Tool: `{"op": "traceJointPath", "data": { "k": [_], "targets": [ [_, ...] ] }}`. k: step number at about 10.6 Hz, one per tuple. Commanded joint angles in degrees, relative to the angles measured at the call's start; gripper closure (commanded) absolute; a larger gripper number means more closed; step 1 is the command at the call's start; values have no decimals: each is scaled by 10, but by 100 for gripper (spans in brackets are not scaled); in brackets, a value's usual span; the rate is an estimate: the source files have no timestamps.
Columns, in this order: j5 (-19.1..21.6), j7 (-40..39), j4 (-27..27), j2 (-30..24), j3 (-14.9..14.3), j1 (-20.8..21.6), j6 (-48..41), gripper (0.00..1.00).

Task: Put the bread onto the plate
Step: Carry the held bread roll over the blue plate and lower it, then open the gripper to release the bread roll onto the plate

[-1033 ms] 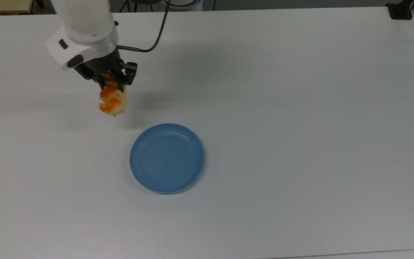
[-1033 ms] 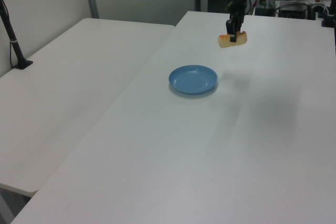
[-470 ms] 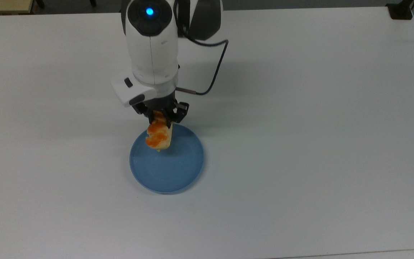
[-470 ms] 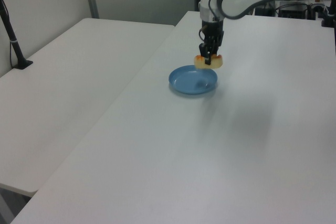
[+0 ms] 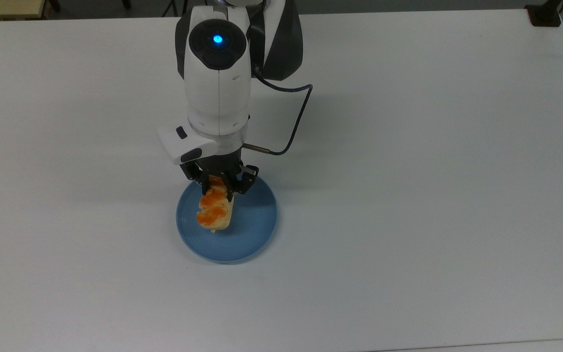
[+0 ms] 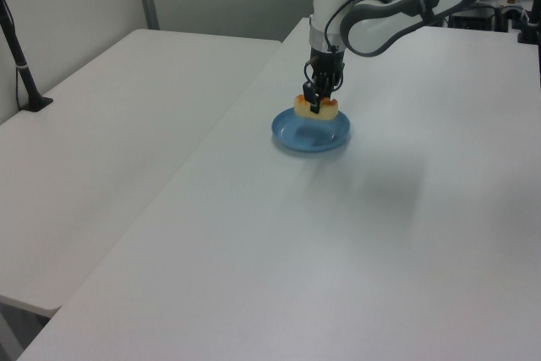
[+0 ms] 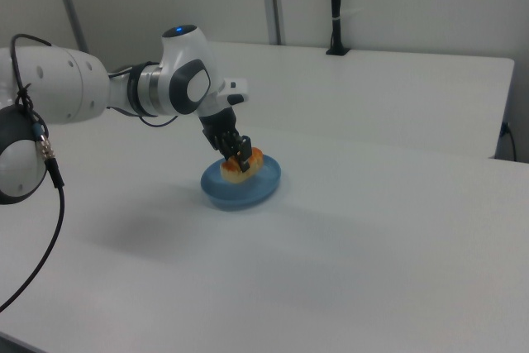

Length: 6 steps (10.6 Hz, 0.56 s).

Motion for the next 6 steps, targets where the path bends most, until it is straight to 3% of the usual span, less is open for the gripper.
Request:
{"op": "traceJointPath", "data": {
  "k": [1,2,4,6],
  "targets": [
    [-33,40,15,17,-5,10,11,14],
    [-40,43,14,17,-5,11,11,1],
    [-65,46,12,17,2,10,10,0],
    [-56,49,14,6,3,6,1,0]
  ]
}}
